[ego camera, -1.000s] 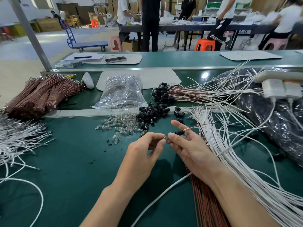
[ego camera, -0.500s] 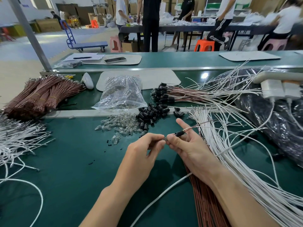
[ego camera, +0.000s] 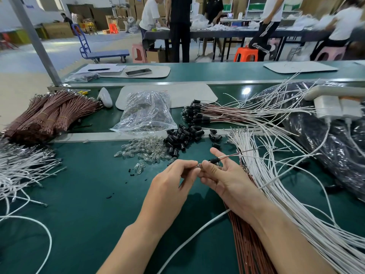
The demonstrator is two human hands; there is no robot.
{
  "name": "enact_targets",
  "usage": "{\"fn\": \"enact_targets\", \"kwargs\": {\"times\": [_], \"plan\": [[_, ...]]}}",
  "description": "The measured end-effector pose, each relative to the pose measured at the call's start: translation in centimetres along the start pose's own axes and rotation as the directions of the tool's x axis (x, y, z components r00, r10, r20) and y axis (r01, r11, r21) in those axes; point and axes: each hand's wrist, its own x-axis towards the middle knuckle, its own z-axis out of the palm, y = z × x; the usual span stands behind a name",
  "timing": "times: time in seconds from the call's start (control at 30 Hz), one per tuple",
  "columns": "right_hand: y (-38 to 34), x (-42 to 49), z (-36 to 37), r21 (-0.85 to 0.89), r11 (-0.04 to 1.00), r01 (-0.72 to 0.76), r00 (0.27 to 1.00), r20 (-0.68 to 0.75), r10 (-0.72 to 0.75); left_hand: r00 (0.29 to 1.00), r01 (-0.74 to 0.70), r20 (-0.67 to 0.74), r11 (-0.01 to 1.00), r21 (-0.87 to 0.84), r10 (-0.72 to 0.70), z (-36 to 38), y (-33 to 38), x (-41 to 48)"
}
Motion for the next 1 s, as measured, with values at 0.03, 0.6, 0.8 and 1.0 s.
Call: {"fn": "enact_targets", "kwargs": {"times": [0.03,0.6,0.8,1.0], "plan": [[-0.03,-0.01,0.01,0.000,1.000,-0.003,1.000,0.000,0.003,1.000,0.001,-0.001,1.000,-0.007,-0.001,0.01,-0.06,-0.03],[-0.11,-0.11,-0.09,0.005,1.000,-0.009,1.000,0.011,0.009,0.999,0.027,0.046,1.000,0.009,-0.028,-0.06,-0.03,-0.16],[-0.06,-0.25,0.05,0.006,1.000,-0.029,1.000,0.012,0.029,0.998,0.026,0.049,0.999,0.039,-0.028,-0.10,0.13,-0.07],[-0.19,-0.28,0.03,0.029,0.999,-0.032,0.999,0.031,0.031,1.000,0.014,0.024,0.999,0.042,-0.015,-0.03,0.03,-0.13]]}}
